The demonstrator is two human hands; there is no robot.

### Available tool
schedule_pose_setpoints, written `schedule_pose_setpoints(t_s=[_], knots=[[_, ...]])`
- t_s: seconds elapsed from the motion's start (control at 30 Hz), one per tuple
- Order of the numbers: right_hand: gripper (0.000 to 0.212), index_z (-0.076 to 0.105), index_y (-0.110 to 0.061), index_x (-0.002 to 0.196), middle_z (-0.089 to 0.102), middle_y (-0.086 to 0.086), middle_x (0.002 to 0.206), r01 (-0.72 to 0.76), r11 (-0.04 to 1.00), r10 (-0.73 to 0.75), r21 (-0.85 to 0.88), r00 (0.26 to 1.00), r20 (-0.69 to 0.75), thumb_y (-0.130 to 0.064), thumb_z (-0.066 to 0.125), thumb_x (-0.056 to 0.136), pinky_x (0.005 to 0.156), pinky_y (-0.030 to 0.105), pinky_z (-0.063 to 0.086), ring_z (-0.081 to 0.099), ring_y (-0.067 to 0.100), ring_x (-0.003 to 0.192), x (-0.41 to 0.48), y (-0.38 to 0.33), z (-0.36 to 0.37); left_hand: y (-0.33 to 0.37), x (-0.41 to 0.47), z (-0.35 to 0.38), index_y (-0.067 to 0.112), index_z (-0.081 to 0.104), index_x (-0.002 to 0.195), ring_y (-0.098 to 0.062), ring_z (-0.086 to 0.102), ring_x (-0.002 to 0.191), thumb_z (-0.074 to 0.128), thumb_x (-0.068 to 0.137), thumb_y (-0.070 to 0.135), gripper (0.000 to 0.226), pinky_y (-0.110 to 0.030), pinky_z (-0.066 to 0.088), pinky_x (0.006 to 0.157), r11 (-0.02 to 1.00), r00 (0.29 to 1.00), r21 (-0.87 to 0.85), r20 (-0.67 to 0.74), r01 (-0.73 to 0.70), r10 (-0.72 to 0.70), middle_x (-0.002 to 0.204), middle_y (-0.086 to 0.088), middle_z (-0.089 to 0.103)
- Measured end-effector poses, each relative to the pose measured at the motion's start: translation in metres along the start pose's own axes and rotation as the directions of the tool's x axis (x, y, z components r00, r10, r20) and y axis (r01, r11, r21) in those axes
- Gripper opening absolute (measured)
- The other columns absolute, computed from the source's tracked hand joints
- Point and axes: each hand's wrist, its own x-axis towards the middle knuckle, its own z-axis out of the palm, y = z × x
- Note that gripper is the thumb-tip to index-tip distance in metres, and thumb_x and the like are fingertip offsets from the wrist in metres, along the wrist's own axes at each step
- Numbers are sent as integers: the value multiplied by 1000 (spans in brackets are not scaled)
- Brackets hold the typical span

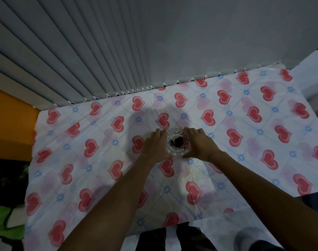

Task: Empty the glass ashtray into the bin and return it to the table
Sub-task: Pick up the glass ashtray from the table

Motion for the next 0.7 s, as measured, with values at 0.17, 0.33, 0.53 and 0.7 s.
schedule_pose_setpoints(t_s=[0.17,0.33,0.53,0.7], knots=[[118,32,-15,156,51,7,149,11,999,-9,43,999,-40,-57,92,64,96,44,51,45,29,128,0,2,4,-1,1,13,12,32,164,-28,52,134,92,74,60,118,-40,55,97,999,997,-36,-75,6,-9,147,-10,48],[117,34,-15,156,52,7,148,23,996,-17,81,997,-74,-55,93,63,94,46,51,44,30,129,-2,5,8,2,2,23,12,35,163,-29,53,132,92,65,68,127,-41,56,97,998,992,-48,-120,30,-35,144,-11,49],[114,36,-17,155,54,5,148,24,997,-16,72,995,-101,-56,92,64,95,43,52,45,28,129,-1,6,12,4,1,25,14,31,166,-29,52,133,89,65,72,130,-43,57,99,998,989,-26,-140,51,-54,146,-11,48],[111,40,-18,151,57,6,144,36,995,-24,90,992,-127,-58,93,62,92,45,55,49,30,128,-1,8,16,5,-1,30,16,32,166,-28,53,132,88,62,77,133,-41,57,97,997,981,-33,-178,75,-79,145,-10,49]])
